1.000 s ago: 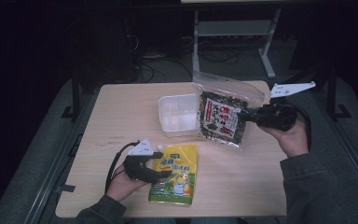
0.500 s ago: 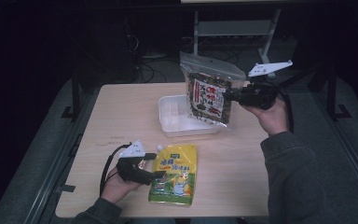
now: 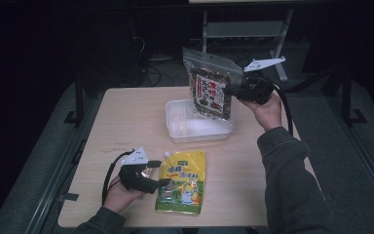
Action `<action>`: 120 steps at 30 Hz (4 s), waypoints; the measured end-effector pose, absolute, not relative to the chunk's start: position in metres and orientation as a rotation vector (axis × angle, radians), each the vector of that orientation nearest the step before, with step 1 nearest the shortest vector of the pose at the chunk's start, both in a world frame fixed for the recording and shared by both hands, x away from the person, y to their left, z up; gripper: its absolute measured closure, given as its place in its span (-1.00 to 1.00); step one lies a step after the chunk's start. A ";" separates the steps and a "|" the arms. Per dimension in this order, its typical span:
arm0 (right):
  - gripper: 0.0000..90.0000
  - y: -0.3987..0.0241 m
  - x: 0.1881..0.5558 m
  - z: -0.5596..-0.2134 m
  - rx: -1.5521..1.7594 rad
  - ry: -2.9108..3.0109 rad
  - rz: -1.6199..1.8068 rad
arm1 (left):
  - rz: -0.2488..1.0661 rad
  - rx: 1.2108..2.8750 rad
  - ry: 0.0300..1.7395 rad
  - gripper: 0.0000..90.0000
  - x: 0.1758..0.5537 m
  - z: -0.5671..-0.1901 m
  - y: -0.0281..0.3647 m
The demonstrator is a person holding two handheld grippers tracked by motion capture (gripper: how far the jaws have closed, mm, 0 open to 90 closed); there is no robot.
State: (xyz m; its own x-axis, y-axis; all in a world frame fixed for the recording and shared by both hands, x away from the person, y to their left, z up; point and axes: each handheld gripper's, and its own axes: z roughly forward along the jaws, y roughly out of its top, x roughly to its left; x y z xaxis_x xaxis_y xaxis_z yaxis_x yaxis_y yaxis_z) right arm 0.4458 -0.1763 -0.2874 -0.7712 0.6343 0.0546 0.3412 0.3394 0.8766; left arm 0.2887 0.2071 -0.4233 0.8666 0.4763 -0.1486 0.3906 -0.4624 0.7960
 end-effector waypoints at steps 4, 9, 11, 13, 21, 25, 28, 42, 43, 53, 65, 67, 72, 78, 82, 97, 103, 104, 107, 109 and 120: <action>0.68 -0.172 0.450 -0.293 0.850 2.303 1.394 | 0.118 2.111 0.626 -0.48 0.288 -0.424 0.207; 0.68 -0.166 0.458 -0.307 0.851 2.314 1.393 | 0.119 2.114 0.625 -0.48 0.288 -0.424 0.207; 0.68 -0.164 0.458 -0.310 0.852 2.315 1.383 | 0.116 2.115 0.623 -0.48 0.288 -0.424 0.207; 0.68 -0.159 0.461 -0.318 0.847 2.333 1.359 | 0.113 2.117 0.614 -0.48 0.287 -0.423 0.207; 0.67 -0.155 0.463 -0.335 0.870 2.320 1.373 | 0.105 2.108 0.618 -0.47 0.286 -0.423 0.208; 0.67 -0.155 0.461 -0.343 0.930 2.291 1.379 | 0.100 2.102 0.618 -0.47 0.286 -0.423 0.208; 0.67 -0.156 0.458 -0.347 0.974 2.267 1.378 | 0.103 2.107 0.609 -0.47 0.285 -0.422 0.207; 0.67 -0.146 0.437 -0.348 1.113 2.223 1.299 | 0.113 2.111 0.598 -0.47 0.283 -0.420 0.206; 0.67 -0.147 0.436 -0.349 1.111 2.222 1.300 | 0.115 2.112 0.599 -0.47 0.283 -0.420 0.206; 0.58 -0.160 0.442 -0.356 1.165 2.213 1.390 | 0.113 2.111 0.608 -0.47 0.286 -0.421 0.208; 0.25 -0.168 0.440 -0.354 1.182 2.233 1.418 | 0.131 2.114 0.621 -0.48 0.286 -0.421 0.210; 0.22 -0.171 0.439 -0.352 1.187 2.234 1.424 | 0.131 2.113 0.623 -0.48 0.286 -0.421 0.210; 0.19 -0.175 0.435 -0.351 1.191 2.231 1.432 | 0.133 2.116 0.627 -0.49 0.287 -0.421 0.211; 0.12 -0.184 0.431 -0.348 1.201 2.235 1.451 | 0.134 2.118 0.632 -0.49 0.287 -0.421 0.210; 0.08 -0.187 0.429 -0.346 1.206 2.238 1.461 | 0.138 2.118 0.635 -0.49 0.288 -0.420 0.211; -0.04 -0.197 0.418 -0.338 1.233 2.263 1.484 | 0.145 2.125 0.649 -0.51 0.287 -0.421 0.213; -0.06 -0.200 0.409 -0.342 1.238 2.262 1.499 | 0.146 2.126 0.649 -0.51 0.287 -0.422 0.214; -0.06 -0.201 0.408 -0.342 1.240 2.262 1.499 | 0.146 2.126 0.649 -0.51 0.287 -0.422 0.214; -0.07 -0.202 0.406 -0.344 1.242 2.266 1.502 | 0.146 2.125 0.651 -0.51 0.287 -0.421 0.214; -0.07 -0.203 0.404 -0.346 1.246 2.272 1.500 | 0.148 2.126 0.652 -0.51 0.287 -0.421 0.214; -0.13 -0.202 0.395 -0.355 1.255 2.312 1.491 | 0.148 2.132 0.652 -0.52 0.287 -0.422 0.214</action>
State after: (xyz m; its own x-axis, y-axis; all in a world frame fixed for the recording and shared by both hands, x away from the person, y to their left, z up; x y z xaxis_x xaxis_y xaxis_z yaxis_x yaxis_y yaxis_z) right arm 0.3946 -0.2025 -0.3549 -0.6499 0.6904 0.3179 0.5742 0.1720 0.8004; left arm 0.2873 0.2137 -0.4218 0.8553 0.5021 -0.1275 0.3977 -0.4787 0.7827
